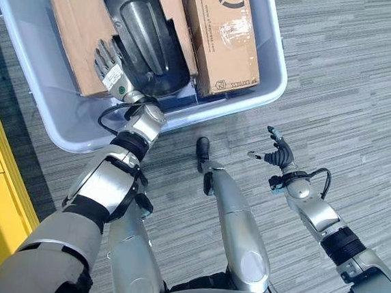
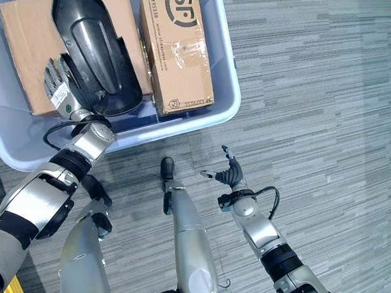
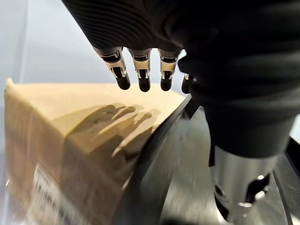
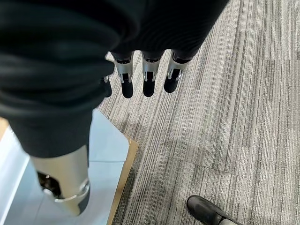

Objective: Move parts from the plastic box to the shelf.

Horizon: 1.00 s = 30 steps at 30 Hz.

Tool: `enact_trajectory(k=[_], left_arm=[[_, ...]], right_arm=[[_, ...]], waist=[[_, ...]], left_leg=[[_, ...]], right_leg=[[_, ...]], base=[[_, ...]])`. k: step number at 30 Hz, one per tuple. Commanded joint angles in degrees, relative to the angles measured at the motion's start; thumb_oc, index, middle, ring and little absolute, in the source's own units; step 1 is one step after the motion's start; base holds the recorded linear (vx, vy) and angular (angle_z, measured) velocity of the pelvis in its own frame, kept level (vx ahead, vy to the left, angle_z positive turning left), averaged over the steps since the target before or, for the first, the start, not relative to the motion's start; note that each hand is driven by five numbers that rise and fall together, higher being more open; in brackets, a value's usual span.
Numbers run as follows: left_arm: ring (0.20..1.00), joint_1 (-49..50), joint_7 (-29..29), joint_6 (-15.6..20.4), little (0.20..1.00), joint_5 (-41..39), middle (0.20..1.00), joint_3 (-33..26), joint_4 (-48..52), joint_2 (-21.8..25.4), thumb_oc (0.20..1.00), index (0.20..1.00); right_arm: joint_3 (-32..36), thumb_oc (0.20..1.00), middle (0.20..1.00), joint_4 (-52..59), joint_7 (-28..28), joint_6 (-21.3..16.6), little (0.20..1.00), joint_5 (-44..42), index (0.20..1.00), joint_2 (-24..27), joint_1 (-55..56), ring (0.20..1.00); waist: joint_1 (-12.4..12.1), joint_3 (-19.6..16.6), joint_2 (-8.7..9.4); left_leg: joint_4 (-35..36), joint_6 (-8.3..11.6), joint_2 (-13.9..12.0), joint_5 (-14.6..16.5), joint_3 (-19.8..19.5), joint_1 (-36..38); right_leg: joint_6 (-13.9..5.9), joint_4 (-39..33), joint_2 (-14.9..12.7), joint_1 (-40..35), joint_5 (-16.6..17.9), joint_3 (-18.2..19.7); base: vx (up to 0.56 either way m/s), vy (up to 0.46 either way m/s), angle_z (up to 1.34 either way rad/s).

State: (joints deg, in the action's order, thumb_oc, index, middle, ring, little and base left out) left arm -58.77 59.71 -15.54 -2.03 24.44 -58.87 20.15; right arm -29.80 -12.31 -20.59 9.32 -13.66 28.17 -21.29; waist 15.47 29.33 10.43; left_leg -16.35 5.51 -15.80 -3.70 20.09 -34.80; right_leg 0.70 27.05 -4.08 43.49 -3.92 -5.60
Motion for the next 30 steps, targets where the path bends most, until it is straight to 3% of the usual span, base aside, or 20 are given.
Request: enact_trajectory(k=[1, 3, 6, 13, 18, 26, 30], left_arm=[[1.000, -0.73, -0.39, 1.27, 1.000, -5.84, 1.000, -3.23, -1.60, -0.59, 1.000, 1.000], [1.000, 0.07, -2.97, 2.05, 1.000, -12.45, 1.000, -4.81, -1.81, -1.69, 1.000, 1.000], [1.000, 0.90, -4.78, 3.94, 1.000, -15.63, 1.000, -6.23, -2.47, -2.91, 1.000, 1.000], [1.000, 1.14, -3.73, 3.71, 1.000, -16.63, 1.000, -6.32, -0.87, -3.27, 1.000, 1.000], [1.000, 0.69, -2.39, 2.52, 1.000, -16.03, 1.000, -7.02, -0.23, -3.32, 1.000, 1.000], [1.000, -1.16, -0.86, -7.93, 1.000, -8.70, 1.000, -4.57, -0.33, -1.68, 1.000, 1.000], [1.000, -1.82, 1.39, -10.86, 1.000, -10.44, 1.000, -4.11, -1.69, -1.05, 1.000, 1.000]], right_arm=[[1.88, 1.000, 1.000, 2.02, -1.10, -1.50, 1.000, 2.86, 1.000, 1.43, -0.17, 1.000], [2.26, 1.000, 1.000, 2.54, -1.03, -1.07, 1.000, 2.87, 1.000, 1.40, 0.04, 1.000], [2.67, 1.000, 1.000, 3.39, -0.79, 0.05, 1.000, 3.31, 1.000, 1.30, -0.07, 1.000], [3.62, 1.000, 1.000, 6.22, 0.59, 3.24, 1.000, 3.93, 1.000, 1.90, -0.89, 1.000], [3.40, 1.000, 1.000, 6.21, 0.37, 3.48, 1.000, 3.76, 1.000, 1.87, -1.41, 1.000], [3.16, 1.000, 1.000, 6.32, 0.56, 3.22, 1.000, 2.67, 1.000, 2.79, -2.00, 1.000], [2.78, 1.000, 1.000, 5.82, 0.52, 2.92, 1.000, 3.09, 1.000, 2.96, -2.69, 1.000]], waist=[[0.44, 0.47, 1.20], [0.29, 0.47, 1.38], [0.36, 0.47, 1.56], [0.32, 0.47, 1.85], [0.20, 0.47, 2.23], [0.47, 0.47, 2.69], [0.70, 0.47, 2.42]], left_leg=[[-7.12, 2.25, -1.15, 1.50, -4.77, -5.30], [-7.30, 2.24, -1.13, 1.50, -4.99, -5.65], [-7.67, 2.23, -1.16, 1.63, -5.21, -6.27], [-8.14, 2.35, -1.15, 1.66, -5.37, -7.68], [-8.36, 2.43, -1.09, 1.58, -5.71, -8.74], [-8.92, 2.63, -1.20, 1.41, -5.79, -10.43], [-9.33, 2.73, -1.36, 1.44, -5.55, -10.98]], right_leg=[[-3.36, -2.42, -0.79, -1.06, 2.36, 0.33], [-3.45, -2.53, -0.83, -0.90, 2.55, 0.08], [-3.53, -2.35, -0.84, -0.35, 2.60, 0.00], [-3.39, -1.71, -0.50, 1.04, 2.62, -0.10], [-3.30, -1.67, -0.33, 1.97, 2.91, -0.28], [-3.20, -1.74, -0.21, 3.48, 3.57, -0.62], [-3.13, -1.34, -0.36, 4.25, 3.45, -0.47]], base=[[0.00, 0.000, 0.00], [0.01, -0.034, 0.01], [0.02, -0.038, 0.01], [0.00, 0.000, 0.00], [0.00, -0.031, 0.00], [0.00, -0.032, 0.01], [0.00, -0.002, -0.02]])
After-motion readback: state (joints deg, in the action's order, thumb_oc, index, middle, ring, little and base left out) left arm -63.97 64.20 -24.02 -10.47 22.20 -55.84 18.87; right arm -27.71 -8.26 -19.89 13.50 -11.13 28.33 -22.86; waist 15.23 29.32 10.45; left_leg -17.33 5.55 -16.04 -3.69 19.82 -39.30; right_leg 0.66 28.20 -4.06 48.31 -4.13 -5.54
